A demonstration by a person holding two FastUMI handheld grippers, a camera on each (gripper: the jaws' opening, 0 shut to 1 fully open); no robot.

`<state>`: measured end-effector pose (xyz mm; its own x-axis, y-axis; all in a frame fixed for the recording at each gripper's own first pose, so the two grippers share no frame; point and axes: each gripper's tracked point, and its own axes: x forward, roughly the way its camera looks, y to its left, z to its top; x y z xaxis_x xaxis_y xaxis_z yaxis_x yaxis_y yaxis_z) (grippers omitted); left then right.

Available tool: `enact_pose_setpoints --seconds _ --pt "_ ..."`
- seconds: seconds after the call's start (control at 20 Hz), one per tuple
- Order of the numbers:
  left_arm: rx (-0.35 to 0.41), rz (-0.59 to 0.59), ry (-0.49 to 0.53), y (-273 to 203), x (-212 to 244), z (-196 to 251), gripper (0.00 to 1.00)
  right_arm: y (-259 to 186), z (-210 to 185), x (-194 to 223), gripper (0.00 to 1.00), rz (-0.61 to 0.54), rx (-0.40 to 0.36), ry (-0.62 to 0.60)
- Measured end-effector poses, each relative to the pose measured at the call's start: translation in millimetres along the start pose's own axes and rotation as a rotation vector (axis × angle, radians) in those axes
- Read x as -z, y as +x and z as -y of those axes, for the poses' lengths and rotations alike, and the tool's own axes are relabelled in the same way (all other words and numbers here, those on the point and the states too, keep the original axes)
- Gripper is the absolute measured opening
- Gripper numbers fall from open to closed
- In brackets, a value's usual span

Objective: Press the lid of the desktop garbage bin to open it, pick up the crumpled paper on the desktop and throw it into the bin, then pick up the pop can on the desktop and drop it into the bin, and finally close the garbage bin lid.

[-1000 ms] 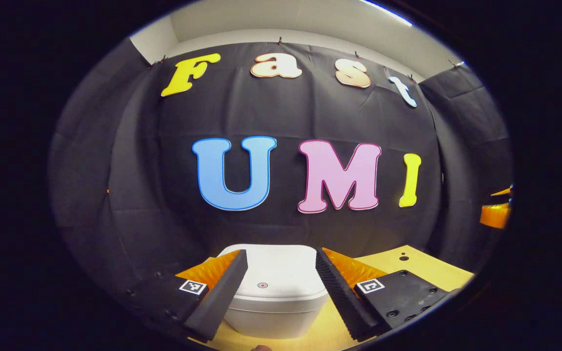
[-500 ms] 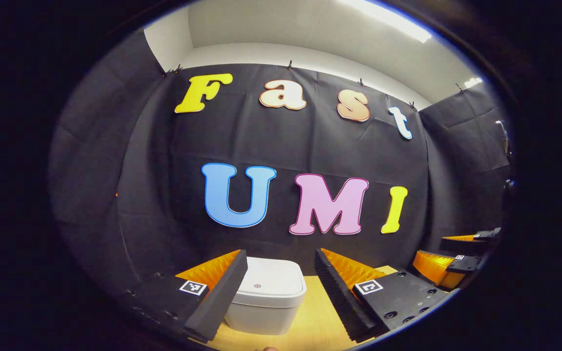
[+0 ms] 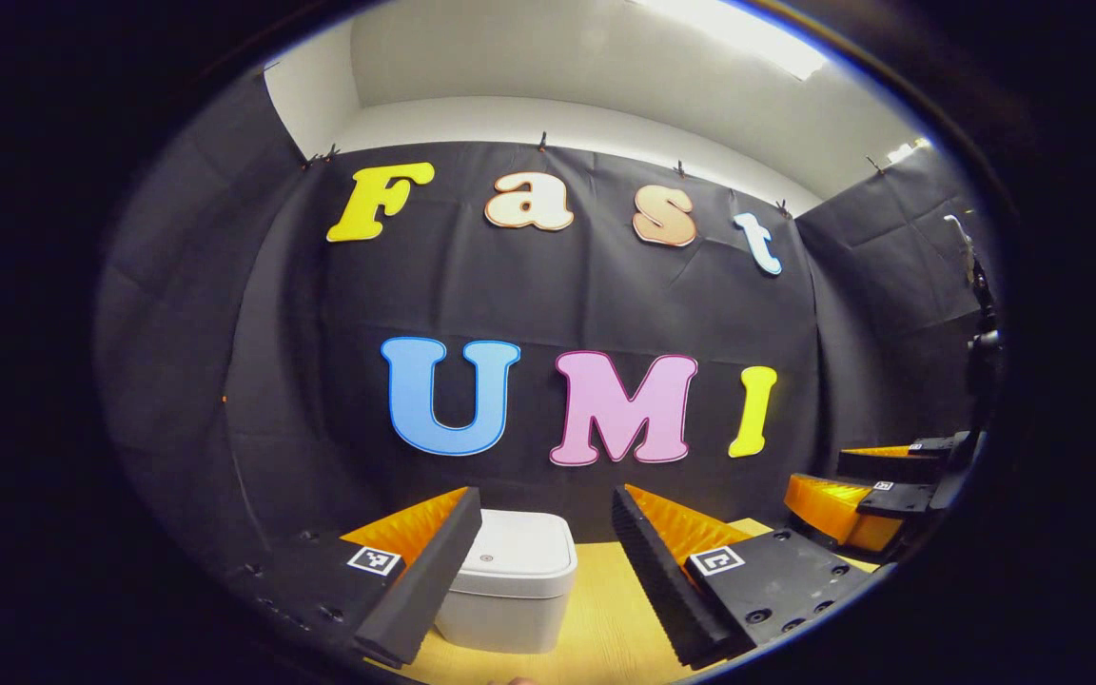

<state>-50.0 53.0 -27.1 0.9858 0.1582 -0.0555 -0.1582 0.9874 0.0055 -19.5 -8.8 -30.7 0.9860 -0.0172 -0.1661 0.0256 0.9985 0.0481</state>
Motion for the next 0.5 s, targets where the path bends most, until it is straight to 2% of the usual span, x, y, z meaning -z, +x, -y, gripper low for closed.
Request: enact_pose_setpoints --seconds 0.25,0.5 --pt "-0.105 -0.012 -0.016 -2.1 1.6 2.2 0.94 1.4 18.9 5.6 0.97 -0.025 -0.076 -0.022" --pt "-0.140 -0.021 -0.009 -0.7 3.0 1.0 0.94 5.6 39.1 4.9 0.96 -0.013 -0.073 -0.015"
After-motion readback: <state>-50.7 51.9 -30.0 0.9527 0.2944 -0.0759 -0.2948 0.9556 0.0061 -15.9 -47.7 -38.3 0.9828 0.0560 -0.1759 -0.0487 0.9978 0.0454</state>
